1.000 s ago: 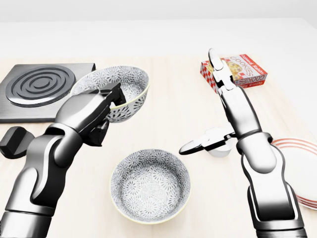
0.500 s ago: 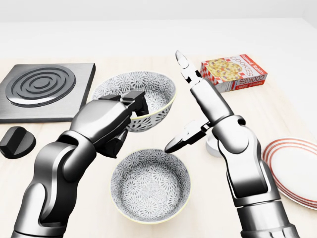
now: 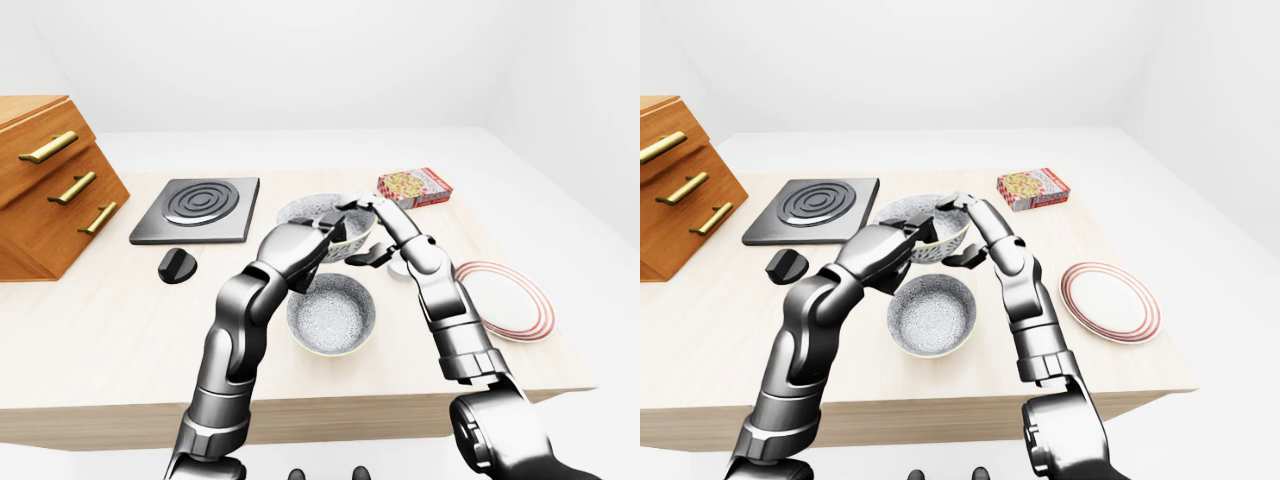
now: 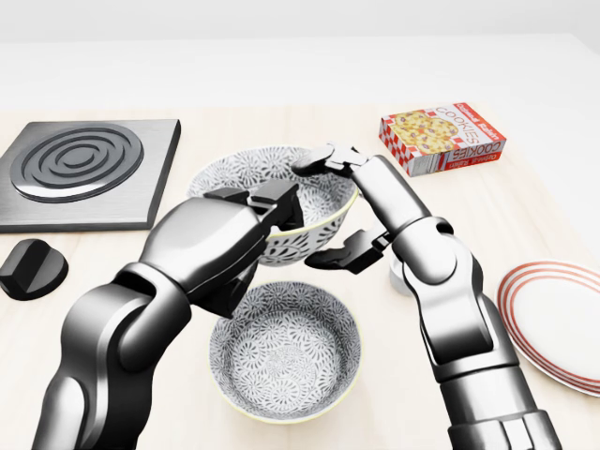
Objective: Pick the akita bowl from table center and place it on the plate.
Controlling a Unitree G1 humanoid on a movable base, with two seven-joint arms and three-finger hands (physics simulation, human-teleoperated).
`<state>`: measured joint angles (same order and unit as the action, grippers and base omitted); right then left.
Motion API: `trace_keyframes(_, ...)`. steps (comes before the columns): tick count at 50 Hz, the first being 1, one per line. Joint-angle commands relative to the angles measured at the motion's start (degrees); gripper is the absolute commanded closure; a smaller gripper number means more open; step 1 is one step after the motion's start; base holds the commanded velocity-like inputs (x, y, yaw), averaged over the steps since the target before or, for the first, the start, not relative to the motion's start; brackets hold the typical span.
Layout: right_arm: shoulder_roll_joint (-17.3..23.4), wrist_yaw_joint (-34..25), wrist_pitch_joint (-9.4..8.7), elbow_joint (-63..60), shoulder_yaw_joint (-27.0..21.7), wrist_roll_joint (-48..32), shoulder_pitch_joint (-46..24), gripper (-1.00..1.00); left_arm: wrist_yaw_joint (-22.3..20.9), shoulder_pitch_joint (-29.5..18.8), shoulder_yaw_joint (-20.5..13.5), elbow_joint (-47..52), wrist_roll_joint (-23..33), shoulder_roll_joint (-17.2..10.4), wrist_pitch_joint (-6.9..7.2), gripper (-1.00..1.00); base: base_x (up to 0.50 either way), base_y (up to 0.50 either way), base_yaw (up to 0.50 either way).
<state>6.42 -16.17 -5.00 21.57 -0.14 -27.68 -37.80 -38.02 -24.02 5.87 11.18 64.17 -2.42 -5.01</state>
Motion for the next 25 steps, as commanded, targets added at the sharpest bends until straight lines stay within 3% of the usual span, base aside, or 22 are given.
trace_keyframes(1, 0.01, 1.5, 0.0, 1.61, -0.06, -0.23, -0.72, 1.0, -1.76, 0.57, 0.9, 5.41, 0.82, 1.64, 0.01, 1.0, 0.0, 0.0, 0.0)
trace_keyframes(24, 0.33, 1.79, 0.0, 2.14, -0.08, -0.36, -0.66, 1.0, -1.98, 1.14, 0.11, 6.37, 0.58, 0.98, 0.01, 1.0, 0.0, 0.0, 0.0)
trace_keyframes(25, 0.46, 1.76, 0.0, 2.09, -0.17, -0.35, -0.62, 1.0, -1.98, 1.06, -0.03, 6.02, 0.6, 0.82, 0.01, 0.91, 0.0, 0.0, 0.0)
